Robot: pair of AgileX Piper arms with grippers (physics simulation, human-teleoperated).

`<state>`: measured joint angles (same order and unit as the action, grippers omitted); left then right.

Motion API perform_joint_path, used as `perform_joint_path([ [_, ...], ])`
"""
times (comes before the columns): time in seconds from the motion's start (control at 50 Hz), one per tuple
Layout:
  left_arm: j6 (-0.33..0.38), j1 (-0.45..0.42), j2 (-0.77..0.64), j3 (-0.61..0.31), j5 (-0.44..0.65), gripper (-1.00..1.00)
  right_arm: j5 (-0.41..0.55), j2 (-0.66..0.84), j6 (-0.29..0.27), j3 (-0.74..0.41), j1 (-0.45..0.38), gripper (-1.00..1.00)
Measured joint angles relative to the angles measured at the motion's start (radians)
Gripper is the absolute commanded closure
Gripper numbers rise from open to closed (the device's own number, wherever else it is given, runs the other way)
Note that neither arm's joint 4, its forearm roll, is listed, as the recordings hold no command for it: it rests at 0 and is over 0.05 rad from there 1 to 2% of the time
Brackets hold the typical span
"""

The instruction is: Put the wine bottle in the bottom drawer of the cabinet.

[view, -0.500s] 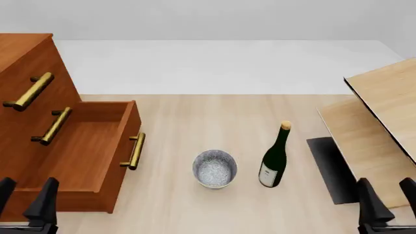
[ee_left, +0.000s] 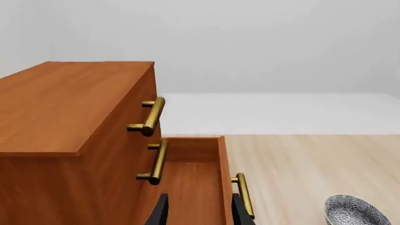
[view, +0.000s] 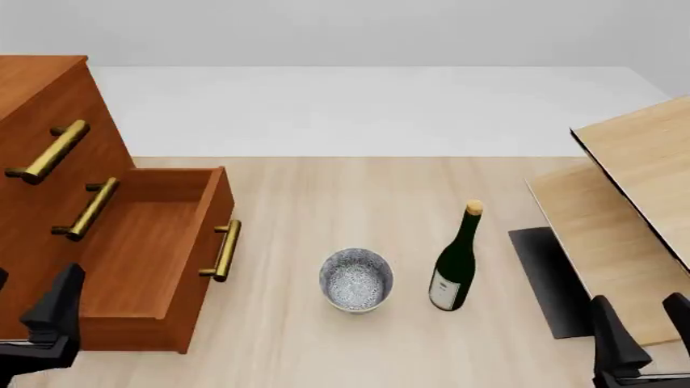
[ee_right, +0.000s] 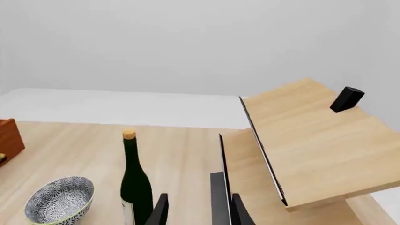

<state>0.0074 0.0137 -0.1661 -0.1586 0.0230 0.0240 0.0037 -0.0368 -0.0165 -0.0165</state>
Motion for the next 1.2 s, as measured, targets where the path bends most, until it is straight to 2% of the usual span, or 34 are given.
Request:
perform_joint_path([
  [0.4,-0.002,-0.045,-0.307,-0.234,0.028,-1.00,0.003,0.001,0.005,0.001,-0.020,-1.00],
  [0.78,0.034,-0.123,-0.545,-0.444,0.187,-1.00,-0.004,0.022,0.001,0.011,-0.047,-1.00],
  [1.02,0.064,-0.177,-0.679,-0.519,0.264,-1.00,-0.011,0.041,-0.005,0.014,-0.065,-1.00],
  [1.2,0.057,-0.208,-0.775,-0.536,0.290,-1.00,-0.012,0.051,-0.009,0.015,-0.074,-1.00],
])
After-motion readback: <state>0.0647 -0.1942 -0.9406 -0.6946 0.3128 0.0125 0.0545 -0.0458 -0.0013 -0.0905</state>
